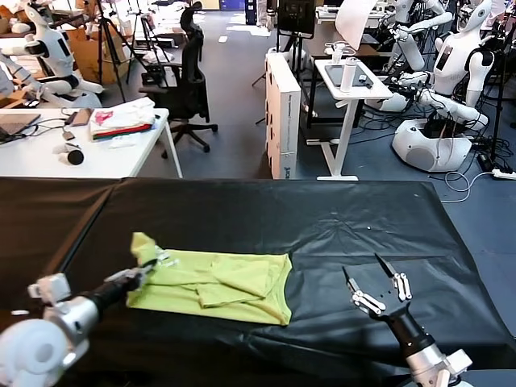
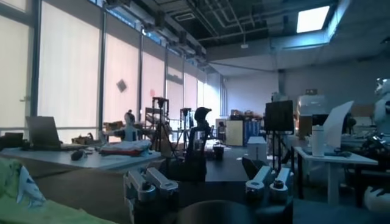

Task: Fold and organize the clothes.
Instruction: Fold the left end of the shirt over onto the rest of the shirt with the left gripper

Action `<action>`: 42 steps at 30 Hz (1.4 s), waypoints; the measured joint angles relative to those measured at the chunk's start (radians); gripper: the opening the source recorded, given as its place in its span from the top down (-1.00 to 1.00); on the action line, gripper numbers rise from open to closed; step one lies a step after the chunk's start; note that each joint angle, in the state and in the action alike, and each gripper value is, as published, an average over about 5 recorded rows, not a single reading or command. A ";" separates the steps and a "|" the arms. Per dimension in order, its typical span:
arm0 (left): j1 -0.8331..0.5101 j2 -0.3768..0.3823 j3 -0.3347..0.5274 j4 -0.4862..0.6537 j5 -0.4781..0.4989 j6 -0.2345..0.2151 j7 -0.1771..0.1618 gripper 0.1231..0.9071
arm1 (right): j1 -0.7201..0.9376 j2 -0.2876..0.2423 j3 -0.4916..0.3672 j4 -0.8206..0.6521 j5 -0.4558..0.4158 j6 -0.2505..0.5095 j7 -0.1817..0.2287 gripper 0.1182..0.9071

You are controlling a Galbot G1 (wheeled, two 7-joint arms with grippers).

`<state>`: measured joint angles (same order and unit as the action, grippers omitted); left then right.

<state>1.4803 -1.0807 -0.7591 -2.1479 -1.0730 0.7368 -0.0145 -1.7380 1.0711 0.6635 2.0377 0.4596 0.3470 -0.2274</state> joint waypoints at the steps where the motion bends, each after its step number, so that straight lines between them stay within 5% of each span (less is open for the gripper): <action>1: -0.005 -0.015 0.026 -0.005 0.006 0.000 -0.001 0.87 | -0.004 0.005 0.003 -0.002 -0.005 0.003 -0.001 -1.00; 18: -0.058 -0.174 0.348 -0.020 0.129 0.000 -0.007 0.87 | -0.032 0.043 0.026 -0.007 -0.029 0.008 -0.003 -1.00; 42: -0.094 -0.276 0.393 0.064 0.214 -0.001 -0.003 0.87 | -0.019 0.047 0.000 -0.015 -0.045 0.004 -0.004 -1.00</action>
<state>1.3867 -1.3565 -0.3664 -2.0841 -0.8595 0.7363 -0.0176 -1.7574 1.1185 0.6633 2.0224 0.4146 0.3514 -0.2309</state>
